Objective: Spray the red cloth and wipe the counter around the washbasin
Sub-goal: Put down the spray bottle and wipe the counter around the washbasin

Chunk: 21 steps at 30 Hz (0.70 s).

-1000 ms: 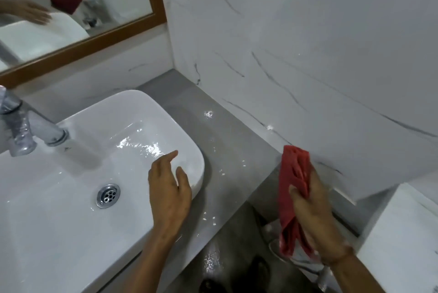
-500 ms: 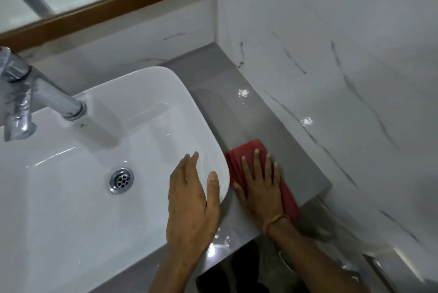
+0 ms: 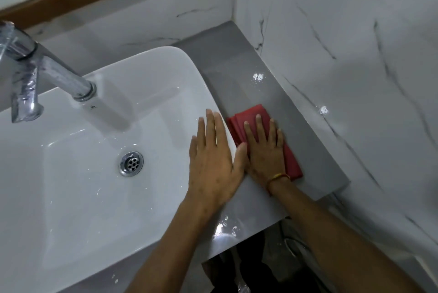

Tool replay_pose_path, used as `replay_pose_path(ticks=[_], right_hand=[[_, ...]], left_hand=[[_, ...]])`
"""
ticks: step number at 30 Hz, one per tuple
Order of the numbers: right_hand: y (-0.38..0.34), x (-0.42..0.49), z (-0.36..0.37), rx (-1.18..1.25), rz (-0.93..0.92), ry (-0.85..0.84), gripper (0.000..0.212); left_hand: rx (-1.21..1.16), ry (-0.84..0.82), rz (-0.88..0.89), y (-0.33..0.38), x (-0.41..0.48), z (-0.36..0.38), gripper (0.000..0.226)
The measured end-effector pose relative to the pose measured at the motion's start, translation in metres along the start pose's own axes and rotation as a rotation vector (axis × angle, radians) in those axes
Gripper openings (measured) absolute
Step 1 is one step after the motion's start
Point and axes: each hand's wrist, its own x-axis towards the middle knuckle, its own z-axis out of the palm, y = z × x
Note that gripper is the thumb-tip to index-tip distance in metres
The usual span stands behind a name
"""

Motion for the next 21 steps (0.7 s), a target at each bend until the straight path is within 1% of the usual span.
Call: replay_pose_path(ticks=[4, 6, 10, 12, 15, 18, 21], right_hand=[[0.001, -0.052, 0.011, 0.0, 0.01, 0.011, 0.07], [0.0, -0.083, 0.02, -0.019, 0.017, 0.031, 0.073], [0.005, -0.118, 0.026, 0.005, -0.032, 0.046, 0.07], [0.009, -0.115, 0.023, 0.008, -0.055, 0.025, 0.069], [0.013, -0.08, 0.014, -0.031, -0.034, 0.024, 0.069], [0.009, -0.035, 0.006, 0.01, -0.005, 0.006, 0.068], [0.002, -0.023, 0.007, 0.042, 0.009, 0.03, 0.065]], left_hand=[[-0.049, -0.002, 0.005, 0.0, 0.025, 0.006, 0.081], [-0.102, 0.03, 0.026, -0.003, 0.024, 0.011, 0.082], [-0.173, 0.079, 0.047, -0.006, 0.023, 0.017, 0.082], [-0.161, 0.092, 0.051, -0.007, 0.023, 0.018, 0.082], [-0.146, 0.1, 0.052, -0.008, 0.022, 0.018, 0.083], [-0.103, 0.1, 0.048, -0.008, 0.023, 0.017, 0.081], [-0.07, 0.106, 0.051, -0.007, 0.023, 0.016, 0.081]])
